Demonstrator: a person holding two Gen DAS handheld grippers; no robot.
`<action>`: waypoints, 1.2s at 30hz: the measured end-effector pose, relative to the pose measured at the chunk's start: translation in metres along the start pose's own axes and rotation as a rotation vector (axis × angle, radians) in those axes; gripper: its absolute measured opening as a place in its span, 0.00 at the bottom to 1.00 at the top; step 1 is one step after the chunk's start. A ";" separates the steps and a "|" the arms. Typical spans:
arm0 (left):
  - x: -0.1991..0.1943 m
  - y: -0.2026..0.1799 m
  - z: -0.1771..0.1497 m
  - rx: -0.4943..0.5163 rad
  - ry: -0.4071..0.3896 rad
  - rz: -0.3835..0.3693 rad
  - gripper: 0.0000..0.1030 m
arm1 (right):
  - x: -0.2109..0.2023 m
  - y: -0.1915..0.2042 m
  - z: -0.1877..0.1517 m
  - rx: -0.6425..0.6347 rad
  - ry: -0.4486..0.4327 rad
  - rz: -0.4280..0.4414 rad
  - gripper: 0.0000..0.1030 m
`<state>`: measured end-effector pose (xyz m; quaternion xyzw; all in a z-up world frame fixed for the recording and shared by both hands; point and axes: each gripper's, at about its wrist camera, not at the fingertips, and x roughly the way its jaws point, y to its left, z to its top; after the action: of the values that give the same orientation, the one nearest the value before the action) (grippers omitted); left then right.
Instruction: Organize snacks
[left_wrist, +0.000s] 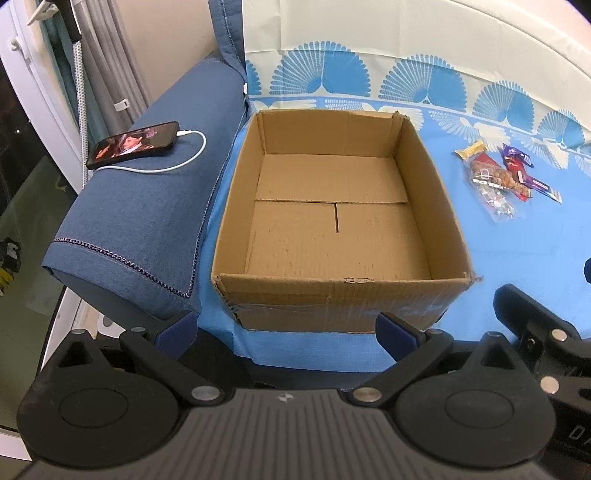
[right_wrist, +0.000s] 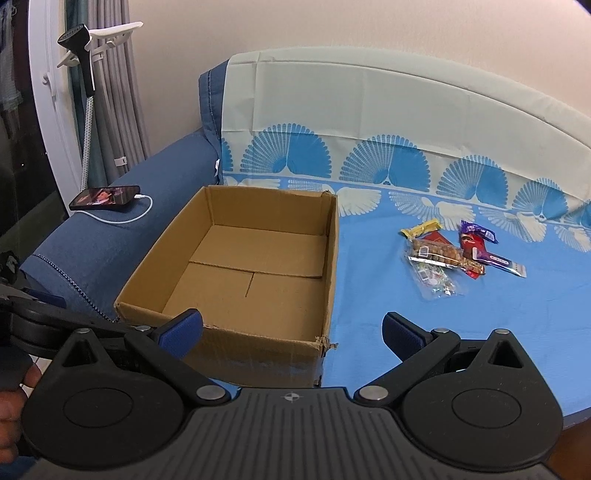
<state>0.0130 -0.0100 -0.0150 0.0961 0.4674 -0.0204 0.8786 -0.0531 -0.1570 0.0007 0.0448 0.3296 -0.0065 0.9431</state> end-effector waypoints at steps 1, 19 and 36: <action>0.000 0.000 0.000 0.000 -0.001 0.001 1.00 | 0.000 -0.001 0.000 0.000 -0.001 0.001 1.00; 0.002 0.002 -0.004 -0.002 -0.017 -0.003 1.00 | 0.001 -0.002 0.000 0.010 0.011 0.012 1.00; 0.006 -0.013 -0.004 0.073 0.001 0.027 1.00 | 0.010 -0.018 -0.006 0.078 0.027 0.022 1.00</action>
<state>0.0110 -0.0214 -0.0242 0.1346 0.4655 -0.0254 0.8744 -0.0498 -0.1746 -0.0112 0.0853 0.3412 -0.0085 0.9361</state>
